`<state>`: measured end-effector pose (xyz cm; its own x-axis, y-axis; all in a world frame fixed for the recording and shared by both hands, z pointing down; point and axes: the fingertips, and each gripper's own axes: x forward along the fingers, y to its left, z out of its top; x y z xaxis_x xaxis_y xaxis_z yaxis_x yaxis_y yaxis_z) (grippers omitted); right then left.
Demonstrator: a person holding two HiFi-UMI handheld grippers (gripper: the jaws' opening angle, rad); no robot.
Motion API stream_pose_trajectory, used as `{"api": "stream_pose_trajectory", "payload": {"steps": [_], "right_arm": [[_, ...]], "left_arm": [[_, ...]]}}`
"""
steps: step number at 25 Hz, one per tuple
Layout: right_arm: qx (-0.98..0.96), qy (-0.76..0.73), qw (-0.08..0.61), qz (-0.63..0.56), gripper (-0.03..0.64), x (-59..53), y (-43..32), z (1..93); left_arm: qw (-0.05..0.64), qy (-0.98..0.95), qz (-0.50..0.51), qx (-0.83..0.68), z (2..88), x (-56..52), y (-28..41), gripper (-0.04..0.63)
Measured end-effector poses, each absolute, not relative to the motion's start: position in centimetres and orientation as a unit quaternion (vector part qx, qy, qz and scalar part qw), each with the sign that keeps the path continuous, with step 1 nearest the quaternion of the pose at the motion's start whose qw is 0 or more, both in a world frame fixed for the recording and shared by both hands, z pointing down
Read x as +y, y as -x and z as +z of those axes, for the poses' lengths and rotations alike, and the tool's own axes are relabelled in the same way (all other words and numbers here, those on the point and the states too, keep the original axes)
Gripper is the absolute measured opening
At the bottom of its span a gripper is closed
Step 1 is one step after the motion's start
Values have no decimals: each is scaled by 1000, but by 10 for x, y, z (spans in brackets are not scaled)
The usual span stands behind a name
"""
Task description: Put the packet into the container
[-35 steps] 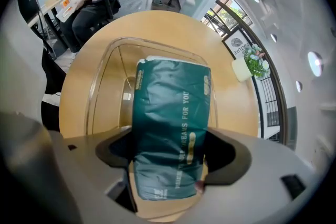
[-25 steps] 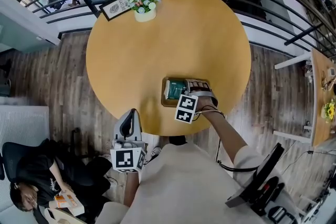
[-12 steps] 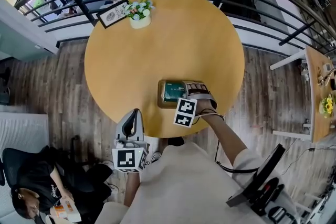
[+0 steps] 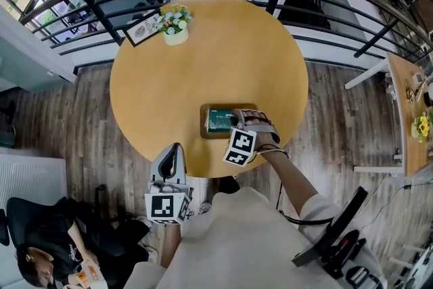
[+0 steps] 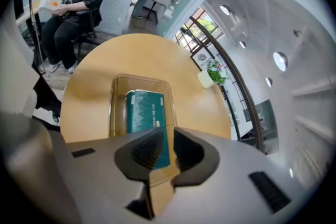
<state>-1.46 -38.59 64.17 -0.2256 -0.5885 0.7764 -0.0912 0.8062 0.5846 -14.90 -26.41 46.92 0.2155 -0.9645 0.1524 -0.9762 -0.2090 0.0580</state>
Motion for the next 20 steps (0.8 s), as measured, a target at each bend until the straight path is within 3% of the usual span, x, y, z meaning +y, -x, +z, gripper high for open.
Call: {"api": "stream_pose_trajectory", "payload": {"steps": [1,2,9,14,20], "right_arm": [[-752,-239,574,-217,25,-387,13,639],[-750,-249,571,-220,3,-387,11,638],[-774,-316,519,-180,3,-389,10,625],[-837,-357,409,-72,3,-379,13,601],[-849,-424,314,-29,3,-357,9,572]], "left_arm": [[68,-777,40,-625,467,-263,148,5],[66,-777,40,-625,466,-262,148,5],[63,-775,35,-627,462,-254,149,5],[50,-781,34,-622,457,-246,146,5],[32,-796,37,-604,451,-234,142,5]]}}
